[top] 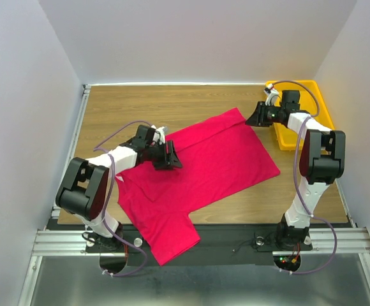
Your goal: Fold and stack the t-shirts
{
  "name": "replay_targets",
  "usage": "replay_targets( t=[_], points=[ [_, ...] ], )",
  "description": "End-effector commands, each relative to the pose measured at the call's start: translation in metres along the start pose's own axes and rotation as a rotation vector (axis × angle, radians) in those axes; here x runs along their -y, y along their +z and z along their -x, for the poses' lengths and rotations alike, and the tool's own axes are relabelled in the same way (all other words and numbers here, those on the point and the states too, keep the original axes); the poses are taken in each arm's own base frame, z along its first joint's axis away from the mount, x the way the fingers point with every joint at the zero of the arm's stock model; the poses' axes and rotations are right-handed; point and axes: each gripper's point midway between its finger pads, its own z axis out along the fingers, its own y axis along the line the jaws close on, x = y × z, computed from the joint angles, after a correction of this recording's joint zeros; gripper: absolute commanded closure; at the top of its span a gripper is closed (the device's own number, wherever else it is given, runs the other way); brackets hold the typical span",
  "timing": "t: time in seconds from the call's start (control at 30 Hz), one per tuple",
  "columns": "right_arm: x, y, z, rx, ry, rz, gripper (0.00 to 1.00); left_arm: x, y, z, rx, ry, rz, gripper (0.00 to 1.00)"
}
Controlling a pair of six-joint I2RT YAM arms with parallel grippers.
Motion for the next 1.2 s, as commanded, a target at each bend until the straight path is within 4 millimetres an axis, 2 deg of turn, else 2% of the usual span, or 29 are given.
replay_targets(
  t=[0.0,0.03,0.1,0.13,0.2,0.23,0.27,0.3,0.33,0.37,0.43,0.47,0.6,0.73,1.0,1.17],
  points=[
    [0.0,-0.004,0.005,0.02,-0.018,0.013,0.64,0.032,-0.02,0.028,0.103,0.092,-0.071,0.37],
    [0.0,-0.004,0.005,0.02,-0.018,0.013,0.64,0.03,-0.023,0.032,0.127,0.1,-0.045,0.36],
    [-0.001,-0.005,0.006,0.023,-0.019,0.014,0.64,0.027,-0.041,0.051,0.229,0.122,0.025,0.36],
    [-0.001,-0.006,0.006,0.023,-0.022,0.014,0.64,0.012,-0.063,0.069,0.352,0.1,0.121,0.36],
    [-0.002,-0.006,0.006,0.024,-0.023,0.022,0.64,-0.007,-0.091,0.084,0.481,0.024,0.186,0.36],
    [-0.003,-0.006,0.006,0.024,-0.025,0.026,0.64,-0.035,-0.12,0.092,0.592,-0.047,0.241,0.37],
    [-0.004,-0.006,0.005,0.021,-0.023,0.032,0.63,-0.049,-0.134,0.093,0.638,-0.089,0.264,0.36],
    [-0.004,-0.005,0.004,0.02,-0.02,0.037,0.64,-0.071,-0.142,0.085,0.663,-0.147,0.305,0.36],
    [-0.004,-0.005,0.004,0.018,-0.018,0.04,0.64,-0.087,-0.165,0.09,0.748,-0.188,0.357,0.35],
    [-0.004,-0.005,0.004,0.019,-0.019,0.04,0.64,-0.106,-0.179,0.09,0.792,-0.235,0.406,0.33],
    [-0.005,-0.005,0.004,0.019,-0.019,0.041,0.64,-0.131,-0.191,0.082,0.813,-0.288,0.472,0.34],
    [-0.005,-0.005,0.004,0.019,-0.019,0.043,0.63,-0.153,-0.204,0.079,0.841,-0.345,0.539,0.34],
    [-0.009,-0.006,0.005,0.021,-0.018,0.055,0.63,-0.192,-0.209,0.07,0.81,-0.432,0.593,0.37],
    [-0.008,-0.007,0.005,0.023,-0.018,0.055,0.64,-0.213,-0.203,0.068,0.772,-0.507,0.609,0.37],
    [-0.003,-0.009,0.005,0.025,-0.008,0.049,0.64,-0.227,-0.186,0.064,0.708,-0.571,0.605,0.4],
    [-0.001,-0.008,0.003,0.022,-0.006,0.047,0.64,-0.225,-0.184,0.071,0.722,-0.554,0.577,0.4]
  ],
)
